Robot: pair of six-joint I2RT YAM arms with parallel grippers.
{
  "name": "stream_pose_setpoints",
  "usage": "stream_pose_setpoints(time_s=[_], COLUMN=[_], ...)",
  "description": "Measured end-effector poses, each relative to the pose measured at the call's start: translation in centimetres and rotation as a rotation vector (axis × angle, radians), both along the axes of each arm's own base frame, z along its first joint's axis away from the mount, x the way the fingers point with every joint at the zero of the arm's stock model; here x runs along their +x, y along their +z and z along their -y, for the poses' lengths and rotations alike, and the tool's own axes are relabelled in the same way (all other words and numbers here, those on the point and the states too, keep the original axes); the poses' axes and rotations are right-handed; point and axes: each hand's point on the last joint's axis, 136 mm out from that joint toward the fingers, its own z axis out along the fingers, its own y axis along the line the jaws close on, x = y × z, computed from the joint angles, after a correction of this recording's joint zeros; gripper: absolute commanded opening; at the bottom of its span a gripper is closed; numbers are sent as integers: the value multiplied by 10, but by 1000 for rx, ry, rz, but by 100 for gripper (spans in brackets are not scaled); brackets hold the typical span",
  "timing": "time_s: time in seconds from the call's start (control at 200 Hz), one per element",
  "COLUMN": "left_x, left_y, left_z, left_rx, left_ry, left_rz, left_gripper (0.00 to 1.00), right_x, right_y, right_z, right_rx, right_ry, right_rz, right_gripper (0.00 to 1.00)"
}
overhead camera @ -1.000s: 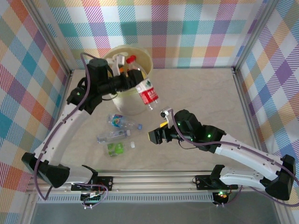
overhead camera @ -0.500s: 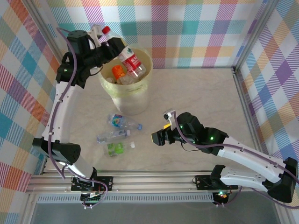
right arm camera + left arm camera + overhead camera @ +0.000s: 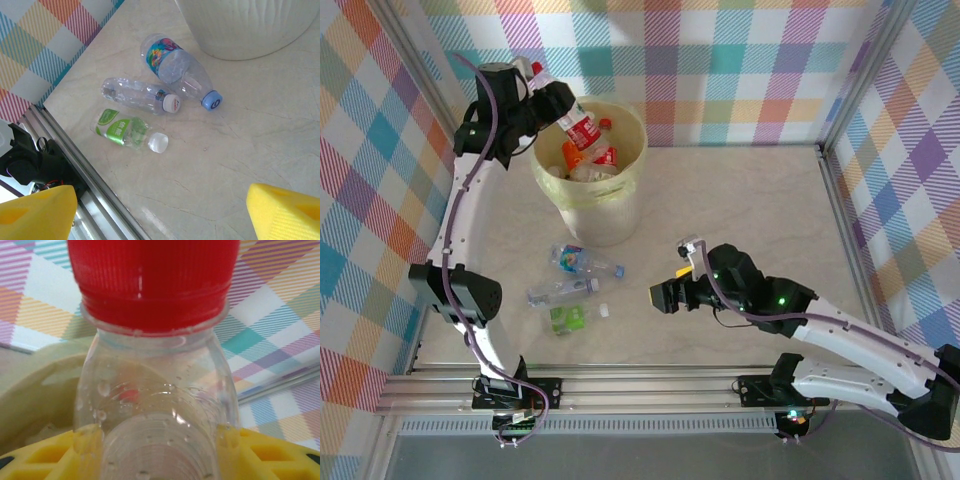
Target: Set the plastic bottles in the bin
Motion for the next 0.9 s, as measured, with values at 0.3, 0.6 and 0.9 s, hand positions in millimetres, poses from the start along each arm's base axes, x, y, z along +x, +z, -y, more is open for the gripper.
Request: stream_pose_setpoints(time_s=[0.3,0.6,0.9], left_x=[0,7,10], left_y=[-8,-32,-67], left_z=[-2,11,28], left_rx=[99,66,-134], left_ry=[-29,-88,-99], left_rz=[0,-56,-184], left_gripper=[60,65,65], right_x=[1,3,5], right_y=[-7,-19,-28], right_z=[1,-3,-6], right_rx=[-25,-52,-77], right_ry=[-8,-14,-15], right_rz=[-10,-41,-58], right_gripper=[88,88,88])
